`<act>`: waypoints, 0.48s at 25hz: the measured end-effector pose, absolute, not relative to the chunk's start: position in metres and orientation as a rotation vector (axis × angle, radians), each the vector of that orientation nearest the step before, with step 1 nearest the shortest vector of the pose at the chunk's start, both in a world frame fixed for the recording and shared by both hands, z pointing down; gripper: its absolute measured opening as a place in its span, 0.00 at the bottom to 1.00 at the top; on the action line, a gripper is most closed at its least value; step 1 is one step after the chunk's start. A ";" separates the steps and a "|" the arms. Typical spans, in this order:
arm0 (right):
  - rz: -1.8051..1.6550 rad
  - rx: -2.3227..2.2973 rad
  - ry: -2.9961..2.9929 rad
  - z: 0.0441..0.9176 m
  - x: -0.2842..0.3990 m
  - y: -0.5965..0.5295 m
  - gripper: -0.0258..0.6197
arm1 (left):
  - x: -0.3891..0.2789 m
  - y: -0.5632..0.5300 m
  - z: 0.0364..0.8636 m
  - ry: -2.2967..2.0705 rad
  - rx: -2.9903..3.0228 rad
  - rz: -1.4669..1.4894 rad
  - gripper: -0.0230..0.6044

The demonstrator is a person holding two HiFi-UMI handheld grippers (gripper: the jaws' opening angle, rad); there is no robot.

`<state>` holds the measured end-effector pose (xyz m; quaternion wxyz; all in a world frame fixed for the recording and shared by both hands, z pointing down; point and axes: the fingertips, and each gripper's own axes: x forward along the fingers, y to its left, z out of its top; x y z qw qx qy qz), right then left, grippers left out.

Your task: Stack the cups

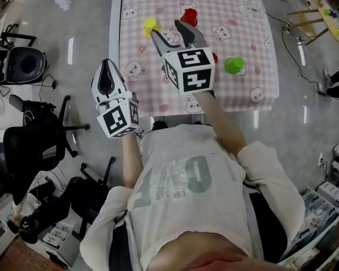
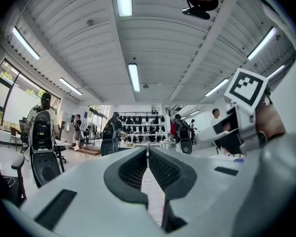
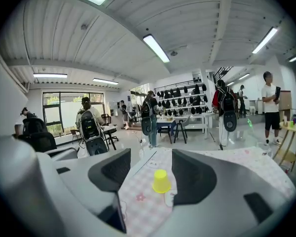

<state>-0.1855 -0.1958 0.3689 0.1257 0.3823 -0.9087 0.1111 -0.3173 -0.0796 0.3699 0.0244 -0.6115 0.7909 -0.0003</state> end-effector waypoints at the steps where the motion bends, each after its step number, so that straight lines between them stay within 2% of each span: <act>1: 0.332 1.106 -2.624 0.378 -0.199 -0.201 0.44 | -0.322 -0.077 0.371 2.456 -1.888 0.001 0.09; 5: 0.426 1.108 -2.487 0.428 -0.236 -0.224 0.45 | -0.342 -0.065 0.377 2.492 -1.871 -0.003 0.09; 12: 0.508 1.198 -2.246 0.506 -0.259 -0.264 0.46 | -0.390 -0.048 0.393 2.561 -1.837 -0.048 0.09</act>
